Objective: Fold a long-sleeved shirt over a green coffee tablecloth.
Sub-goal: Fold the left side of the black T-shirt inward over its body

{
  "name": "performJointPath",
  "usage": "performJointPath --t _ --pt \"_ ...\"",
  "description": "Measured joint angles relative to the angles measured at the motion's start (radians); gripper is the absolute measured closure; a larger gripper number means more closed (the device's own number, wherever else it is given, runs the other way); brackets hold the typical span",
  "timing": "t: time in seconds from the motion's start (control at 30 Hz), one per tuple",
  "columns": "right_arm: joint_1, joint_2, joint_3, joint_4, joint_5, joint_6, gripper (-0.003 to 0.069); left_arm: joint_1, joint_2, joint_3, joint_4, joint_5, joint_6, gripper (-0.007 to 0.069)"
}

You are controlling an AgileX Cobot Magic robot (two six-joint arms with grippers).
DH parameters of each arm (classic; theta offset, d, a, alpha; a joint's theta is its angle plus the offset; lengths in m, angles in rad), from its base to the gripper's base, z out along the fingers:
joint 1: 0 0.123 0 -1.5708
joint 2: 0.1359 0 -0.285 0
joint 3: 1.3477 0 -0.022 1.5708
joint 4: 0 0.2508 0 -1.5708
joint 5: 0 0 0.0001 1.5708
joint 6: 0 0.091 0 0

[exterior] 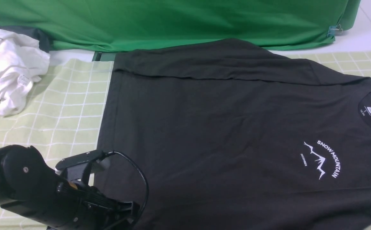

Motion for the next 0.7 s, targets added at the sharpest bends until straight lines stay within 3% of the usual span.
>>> performJointPath --t 0.43,0.63,0.7 --pt "0.000 0.000 0.000 0.000 -0.014 -0.006 0.0536 -0.012 -0.001 -0.022 0.015 0.011 0.010 0.0593" --pt "0.000 0.000 0.000 0.000 -0.018 -0.006 0.0535 -0.012 -0.111 -0.201 0.128 0.138 -0.069 0.0606" --pt "0.000 0.000 0.000 0.000 -0.020 -0.006 0.0529 -0.012 -0.153 -0.332 0.231 0.201 -0.144 0.0606"
